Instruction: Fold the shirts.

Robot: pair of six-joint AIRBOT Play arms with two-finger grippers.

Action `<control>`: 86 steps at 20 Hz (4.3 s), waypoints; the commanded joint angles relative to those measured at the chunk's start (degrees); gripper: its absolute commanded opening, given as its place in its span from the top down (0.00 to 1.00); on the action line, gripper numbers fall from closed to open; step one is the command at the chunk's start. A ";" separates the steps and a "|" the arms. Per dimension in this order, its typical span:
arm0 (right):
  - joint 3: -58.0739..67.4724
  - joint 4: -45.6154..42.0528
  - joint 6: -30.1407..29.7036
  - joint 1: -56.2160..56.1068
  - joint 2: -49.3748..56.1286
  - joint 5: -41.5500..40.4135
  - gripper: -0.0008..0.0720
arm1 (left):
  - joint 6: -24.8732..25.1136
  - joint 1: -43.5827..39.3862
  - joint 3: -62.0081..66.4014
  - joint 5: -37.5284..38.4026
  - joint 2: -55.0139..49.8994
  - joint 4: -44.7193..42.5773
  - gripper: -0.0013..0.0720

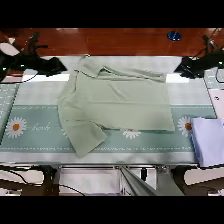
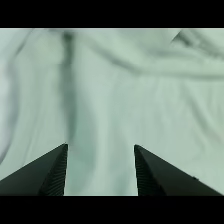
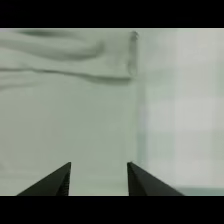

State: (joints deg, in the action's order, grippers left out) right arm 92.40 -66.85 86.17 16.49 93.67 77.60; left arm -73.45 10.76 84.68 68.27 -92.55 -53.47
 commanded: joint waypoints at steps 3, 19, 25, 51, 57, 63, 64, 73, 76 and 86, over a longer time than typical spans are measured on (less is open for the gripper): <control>-25.70 -7.56 0.15 8.11 -19.02 -1.68 0.42 | 5.09 16.31 -21.35 10.91 10.58 3.50 0.29; -61.99 15.06 -7.39 11.17 -45.00 -14.95 0.42 | 5.29 7.32 -45.16 -2.10 11.10 9.99 0.29; -59.71 -0.17 -4.26 25.99 -44.83 -5.03 0.42 | 6.82 7.32 -44.15 -1.64 10.08 9.99 0.95; -13.99 18.18 -6.49 -5.64 -21.18 -8.31 0.96 | 6.99 7.19 -16.02 -1.16 20.55 24.85 0.95; 12.79 2.54 2.40 -5.60 -35.41 -7.87 0.96 | -0.39 7.32 15.52 -1.90 34.23 4.04 0.95; 13.11 -4.13 2.58 -5.60 -53.70 -0.09 0.96 | -3.37 7.32 17.49 -1.60 53.13 -13.22 0.95; 13.11 -4.94 2.64 -5.60 -55.56 1.64 0.96 | -3.37 7.32 17.49 -0.55 55.67 -16.17 0.95; 8.35 -9.53 5.38 -5.60 -60.08 14.32 0.96 | -3.39 0.22 5.92 1.36 63.73 -24.13 0.95; -2.84 -8.24 5.33 -5.60 -60.08 13.44 0.96 | -4.85 0.20 -4.15 0.76 60.65 -23.58 0.95; -25.46 2.01 -2.49 -5.60 -29.31 -20.31 0.96 | -4.22 -4.35 -20.13 -29.24 25.57 -5.46 0.95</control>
State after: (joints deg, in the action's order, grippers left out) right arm 68.64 -69.97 86.65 10.90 52.95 69.63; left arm -78.00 8.91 64.73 48.56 -55.92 -65.36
